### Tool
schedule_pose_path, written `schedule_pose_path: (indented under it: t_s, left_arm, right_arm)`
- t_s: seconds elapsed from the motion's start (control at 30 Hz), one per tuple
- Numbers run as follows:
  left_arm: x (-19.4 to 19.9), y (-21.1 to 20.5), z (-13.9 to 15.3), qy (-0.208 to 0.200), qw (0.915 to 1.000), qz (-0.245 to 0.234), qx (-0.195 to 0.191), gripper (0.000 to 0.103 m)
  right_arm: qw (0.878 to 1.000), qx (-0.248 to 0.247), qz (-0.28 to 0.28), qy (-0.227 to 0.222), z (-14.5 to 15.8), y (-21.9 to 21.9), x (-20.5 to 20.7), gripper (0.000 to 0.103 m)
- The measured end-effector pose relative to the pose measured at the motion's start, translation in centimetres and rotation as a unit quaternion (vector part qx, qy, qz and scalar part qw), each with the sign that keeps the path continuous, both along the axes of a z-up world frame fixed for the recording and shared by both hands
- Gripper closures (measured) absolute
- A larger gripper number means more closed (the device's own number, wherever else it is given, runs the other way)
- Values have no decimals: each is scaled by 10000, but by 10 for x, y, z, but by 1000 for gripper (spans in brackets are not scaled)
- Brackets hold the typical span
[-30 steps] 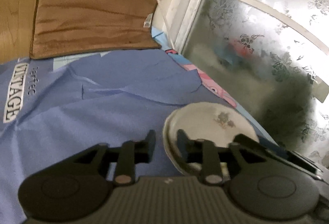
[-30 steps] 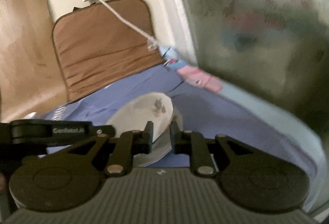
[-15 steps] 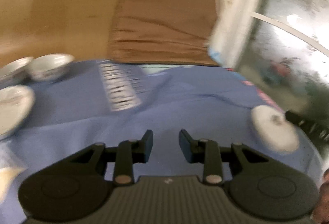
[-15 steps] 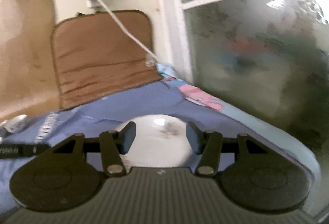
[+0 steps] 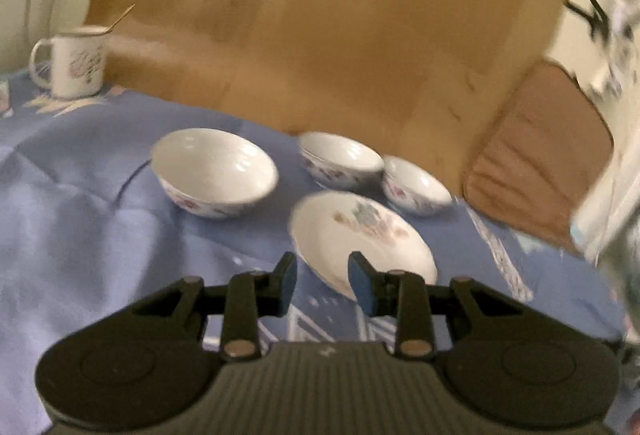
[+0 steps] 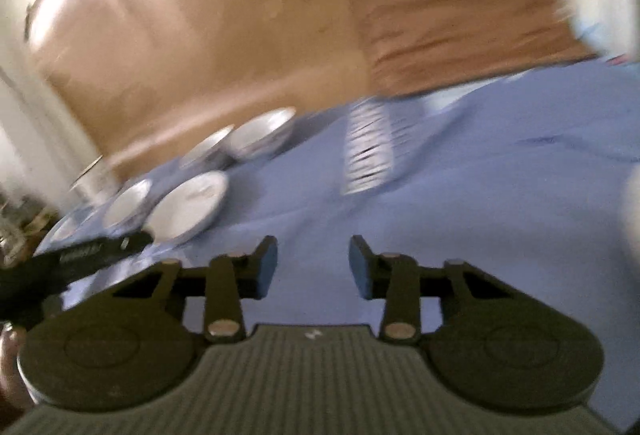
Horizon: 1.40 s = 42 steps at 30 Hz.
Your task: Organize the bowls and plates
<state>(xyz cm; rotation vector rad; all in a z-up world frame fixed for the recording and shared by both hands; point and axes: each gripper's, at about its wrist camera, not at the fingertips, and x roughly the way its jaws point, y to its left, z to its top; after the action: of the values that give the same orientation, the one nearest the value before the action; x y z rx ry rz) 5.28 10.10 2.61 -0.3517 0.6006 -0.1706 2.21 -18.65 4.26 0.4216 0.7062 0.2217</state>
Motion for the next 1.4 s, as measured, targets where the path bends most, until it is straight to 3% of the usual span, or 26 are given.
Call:
schedule_pose_path:
  t_s: [0.1,0.23,0.53,0.63,0.7,0.83,0.93,1.03,1.4]
  left_arm:
    - [3,6,-8,-41,9998,7,-182,74]
    - [21,14,-14,262,9987,46,-442,74]
    - [38,1,-22,348,9992,-14,-177,81]
    - [38,2,-23,342,9993,-30,-166,87]
    - [36,2,-22,304,9993,-133,-199,91]
    - [29,-11,-19,170,9976,-670,-82,91]
    - [20,-34,-16,-4,9913,-1267,352,90]
    - [7,-66,-16,-71,9794,-1855,792,86]
    - [-39,-181,-19,98,9465,-3138,744,84]
  right_arm:
    - [9994,223,195,169,-1,24,31,67]
    - [9990,261,192,294,-1,48,65,66]
    - [9984,321,53,462,-17,64,102,67]
    - [9988,280,68,395,-20,70,103,77]
    - [9986,309,129,410,-20,70,101,93]
    - [9993,116,-62,359,-15,63,85,92]
    - [9992,-4,-273,302,-12,48,64,91]
    - [9981,-168,-496,314,-11,29,38,91]
    - [9845,-537,-1670,74,-8,-52,-69,86]
